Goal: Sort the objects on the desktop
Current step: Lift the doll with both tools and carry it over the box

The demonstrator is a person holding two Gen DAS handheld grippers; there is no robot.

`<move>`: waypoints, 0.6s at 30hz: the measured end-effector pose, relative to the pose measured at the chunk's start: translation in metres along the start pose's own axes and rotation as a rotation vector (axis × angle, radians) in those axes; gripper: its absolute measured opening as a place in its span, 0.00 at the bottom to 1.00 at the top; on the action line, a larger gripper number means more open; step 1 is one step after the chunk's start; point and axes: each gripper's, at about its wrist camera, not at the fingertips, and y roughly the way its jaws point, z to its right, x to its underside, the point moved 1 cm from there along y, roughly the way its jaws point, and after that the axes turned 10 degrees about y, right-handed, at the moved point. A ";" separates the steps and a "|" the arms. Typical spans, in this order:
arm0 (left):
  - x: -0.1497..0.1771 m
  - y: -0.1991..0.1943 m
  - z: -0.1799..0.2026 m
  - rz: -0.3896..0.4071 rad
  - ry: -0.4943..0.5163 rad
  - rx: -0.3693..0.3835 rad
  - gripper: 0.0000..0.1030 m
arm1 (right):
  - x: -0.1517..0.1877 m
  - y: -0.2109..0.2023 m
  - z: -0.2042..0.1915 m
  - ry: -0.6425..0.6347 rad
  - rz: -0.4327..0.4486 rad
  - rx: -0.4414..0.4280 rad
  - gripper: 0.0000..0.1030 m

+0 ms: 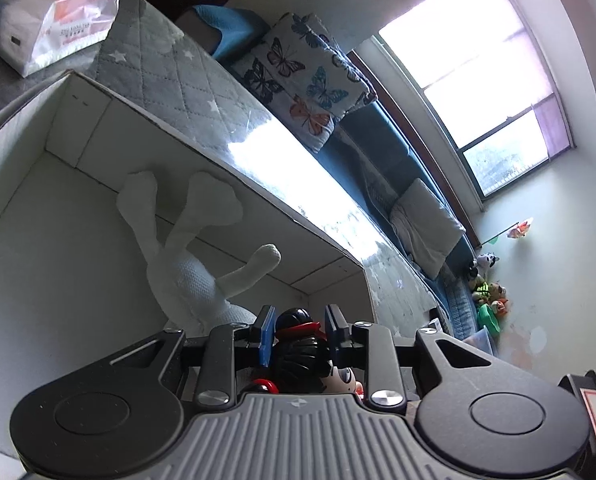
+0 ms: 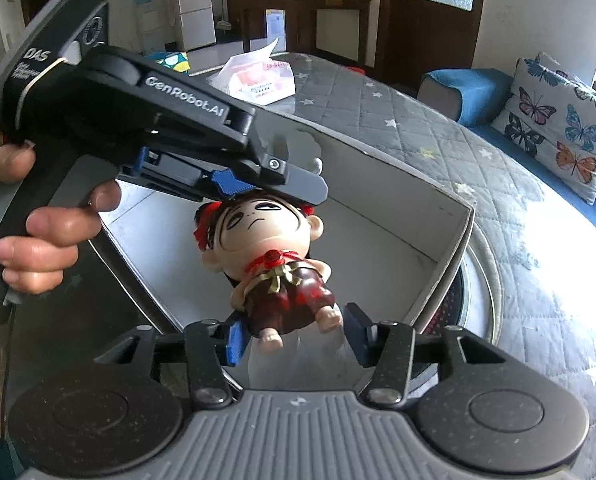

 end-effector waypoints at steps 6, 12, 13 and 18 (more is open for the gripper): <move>0.010 0.000 0.002 0.019 0.008 -0.024 0.27 | 0.005 -0.008 0.000 -0.014 -0.003 -0.004 0.57; 0.009 0.000 0.003 0.019 -0.002 -0.034 0.26 | 0.003 -0.014 0.001 -0.027 0.007 -0.010 0.68; 0.008 0.001 0.003 0.019 -0.004 -0.036 0.26 | 0.002 -0.015 0.001 -0.034 0.012 -0.005 0.68; 0.008 0.000 0.005 0.019 -0.004 -0.043 0.26 | 0.006 -0.021 -0.001 -0.032 0.026 -0.004 0.68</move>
